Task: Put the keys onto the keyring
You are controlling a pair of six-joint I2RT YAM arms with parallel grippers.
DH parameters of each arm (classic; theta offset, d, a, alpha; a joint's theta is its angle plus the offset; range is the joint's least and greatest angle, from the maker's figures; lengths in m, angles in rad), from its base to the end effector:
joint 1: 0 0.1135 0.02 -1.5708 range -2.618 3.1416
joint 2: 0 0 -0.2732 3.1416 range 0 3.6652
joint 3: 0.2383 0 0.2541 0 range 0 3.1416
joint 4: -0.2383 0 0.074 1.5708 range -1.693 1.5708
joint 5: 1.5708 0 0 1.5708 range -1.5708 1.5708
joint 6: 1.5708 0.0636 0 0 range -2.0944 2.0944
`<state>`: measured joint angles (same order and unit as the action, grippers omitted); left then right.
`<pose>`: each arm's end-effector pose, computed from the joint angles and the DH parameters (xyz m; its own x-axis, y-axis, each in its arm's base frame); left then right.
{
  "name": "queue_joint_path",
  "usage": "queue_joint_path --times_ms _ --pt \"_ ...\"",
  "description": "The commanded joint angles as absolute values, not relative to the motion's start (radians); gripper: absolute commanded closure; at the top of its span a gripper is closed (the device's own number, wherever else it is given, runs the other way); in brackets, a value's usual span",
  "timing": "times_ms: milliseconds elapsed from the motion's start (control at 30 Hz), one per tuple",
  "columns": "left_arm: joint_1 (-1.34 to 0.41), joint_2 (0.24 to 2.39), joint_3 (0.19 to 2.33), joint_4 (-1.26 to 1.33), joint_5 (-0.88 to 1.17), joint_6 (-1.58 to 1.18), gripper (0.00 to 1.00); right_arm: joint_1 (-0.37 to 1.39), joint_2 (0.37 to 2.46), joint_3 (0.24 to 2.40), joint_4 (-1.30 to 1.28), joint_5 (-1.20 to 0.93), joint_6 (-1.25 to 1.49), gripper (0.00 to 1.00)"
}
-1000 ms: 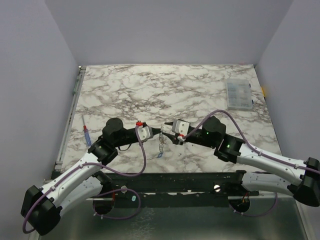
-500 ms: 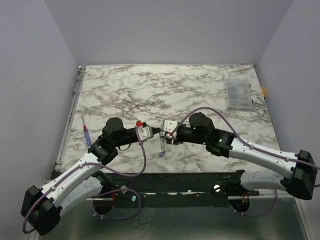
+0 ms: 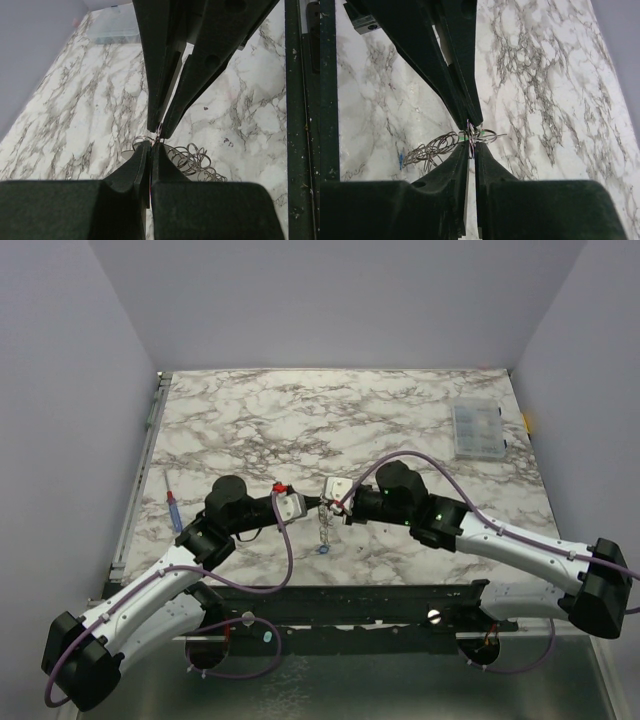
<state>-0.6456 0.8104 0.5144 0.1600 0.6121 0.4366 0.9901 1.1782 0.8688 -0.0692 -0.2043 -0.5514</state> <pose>0.1460 -0.1557 0.2797 0.3024 0.2055 -0.9308 0.9041 0.2475 0.3484 0.1514 0.2542 0.2975 0.3103 -0.4621 -0.8308 -0.8917 0.1614 -0.4229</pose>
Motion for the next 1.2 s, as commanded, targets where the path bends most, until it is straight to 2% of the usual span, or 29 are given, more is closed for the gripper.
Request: queue_joint_path --times_ms 0,67,267,700,1167 --pt "-0.649 0.798 0.548 0.167 0.604 0.453 1.00 0.982 1.195 0.893 -0.074 -0.188 -0.558 0.86" --pt "-0.649 0.798 0.548 0.167 0.606 0.453 1.00 0.982 1.203 0.894 -0.074 -0.183 -0.560 0.87" --pt "-0.649 0.797 0.548 0.167 0.613 0.454 1.00 0.979 1.206 0.883 -0.046 -0.186 -0.560 0.99" --pt "-0.649 0.733 0.523 0.236 0.618 0.439 1.00 0.965 1.073 0.711 0.309 -0.089 -0.465 0.99" --pt "-0.649 0.698 0.485 0.350 0.607 0.383 1.00 0.962 1.023 0.624 0.516 -0.080 -0.384 0.99"
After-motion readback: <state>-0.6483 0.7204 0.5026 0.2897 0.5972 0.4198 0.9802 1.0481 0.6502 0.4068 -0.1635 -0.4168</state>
